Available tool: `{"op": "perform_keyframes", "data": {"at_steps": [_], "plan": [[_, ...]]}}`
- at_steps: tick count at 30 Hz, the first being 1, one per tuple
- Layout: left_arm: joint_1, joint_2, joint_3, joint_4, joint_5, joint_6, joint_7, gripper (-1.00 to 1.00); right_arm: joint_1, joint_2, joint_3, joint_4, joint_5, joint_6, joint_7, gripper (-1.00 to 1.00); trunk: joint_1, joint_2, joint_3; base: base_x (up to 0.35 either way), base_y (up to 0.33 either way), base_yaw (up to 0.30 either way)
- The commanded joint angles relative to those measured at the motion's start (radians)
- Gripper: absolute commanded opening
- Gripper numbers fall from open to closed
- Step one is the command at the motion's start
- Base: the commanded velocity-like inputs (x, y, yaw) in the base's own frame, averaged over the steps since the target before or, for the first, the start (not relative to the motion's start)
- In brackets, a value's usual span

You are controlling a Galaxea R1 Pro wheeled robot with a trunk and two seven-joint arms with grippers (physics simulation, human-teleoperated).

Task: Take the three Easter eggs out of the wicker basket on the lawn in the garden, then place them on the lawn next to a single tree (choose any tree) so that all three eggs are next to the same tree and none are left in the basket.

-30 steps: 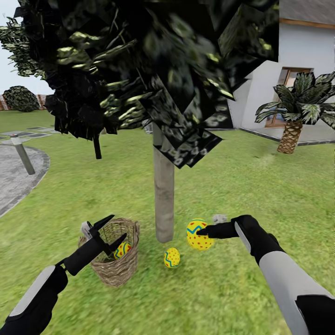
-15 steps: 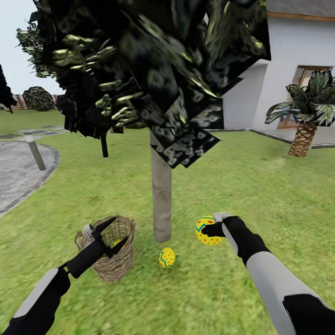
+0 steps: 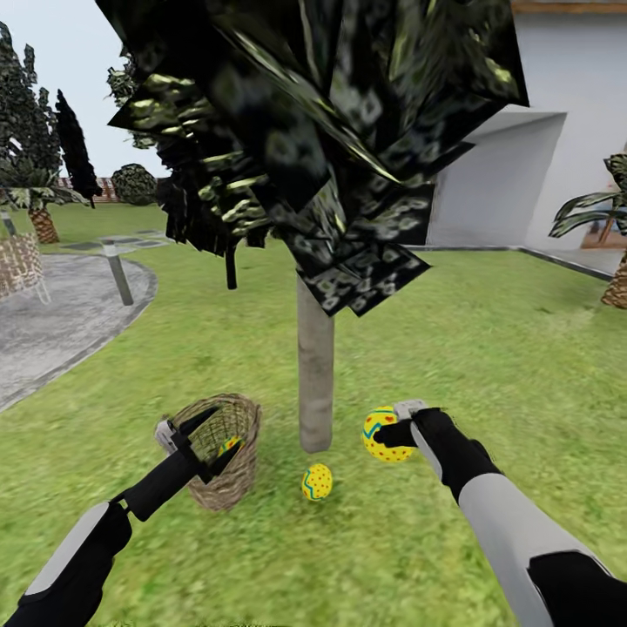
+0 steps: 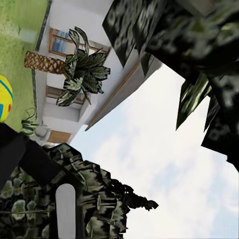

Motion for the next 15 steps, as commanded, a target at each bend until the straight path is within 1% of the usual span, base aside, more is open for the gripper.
{"op": "perform_keyframes", "data": {"at_steps": [1, 3, 6, 8, 10, 11, 12, 13, 14, 15], "plan": [[-0.001, 0.0, -0.001, 0.001, -0.005, 0.001, -0.008, 1.0, 0.001, -0.002, 0.03, 0.0, 0.0, -0.012, 0.002, -1.0, 0.0, 0.0, -0.001, 0.0, -0.341, 0.293], [-0.001, 0.0, -0.002, 0.001, -0.005, 0.001, -0.008, 1.0, 0.006, -0.001, 0.046, 0.027, 0.0, -0.062, 0.003, -1.0, 0.0, 0.0, -0.001, 0.0, -0.341, 0.293], [-0.001, 0.0, -0.002, 0.001, -0.005, 0.001, -0.008, 1.0, 0.009, 0.001, 0.05, 0.073, 0.001, -0.142, 0.003, -1.0, 0.0, 0.0, -0.001, 0.0, -0.341, 0.293], [-0.001, 0.0, -0.002, 0.002, -0.006, 0.001, -0.008, 1.0, 0.008, 0.026, 0.051, 0.113, 0.003, -0.196, 0.003, -1.0, 0.0, 0.0, -0.001, 0.0, -0.341, 0.293], [-0.001, 0.0, -0.002, 0.002, -0.006, 0.001, -0.008, 1.0, 0.008, 0.038, 0.056, 0.146, 0.004, -0.242, 0.003, -1.0, 0.0, 0.0, -0.001, 0.0, -0.325, 0.293], [-0.001, 0.0, -0.002, 0.002, -0.006, 0.001, -0.008, 1.0, 0.008, 0.04, 0.078, 0.155, 0.003, -0.268, 0.002, -1.0, 0.0, 0.0, -0.001, 0.0, -0.306, 0.293], [-0.001, -0.001, -0.002, 0.002, -0.006, 0.001, -0.008, 1.0, 0.009, 0.041, 0.118, 0.16, 0.003, -0.292, 0.0, -1.0, 0.0, 0.0, -0.001, 0.0, -0.301, 0.293], [-0.001, -0.001, -0.002, 0.002, -0.006, 0.001, -0.008, 1.0, 0.009, 0.042, 0.144, 0.164, 0.002, -0.303, -0.001, -1.0, 0.0, 0.0, -0.001, 0.0, -0.298, 0.293], [-0.001, 0.0, -0.002, 0.002, -0.006, 0.001, -0.008, 1.0, 0.01, 0.044, 0.165, 0.173, 0.002, -0.311, -0.003, -1.0, 0.0, 0.0, -0.001, 0.0, -0.294, 0.293], [-0.001, -0.001, -0.002, 0.002, -0.006, 0.001, -0.008, 1.0, 0.01, 0.045, 0.176, 0.178, 0.002, -0.314, -0.003, -1.0, 0.0, 0.0, -0.001, 0.005, -0.292, 0.15]]}}
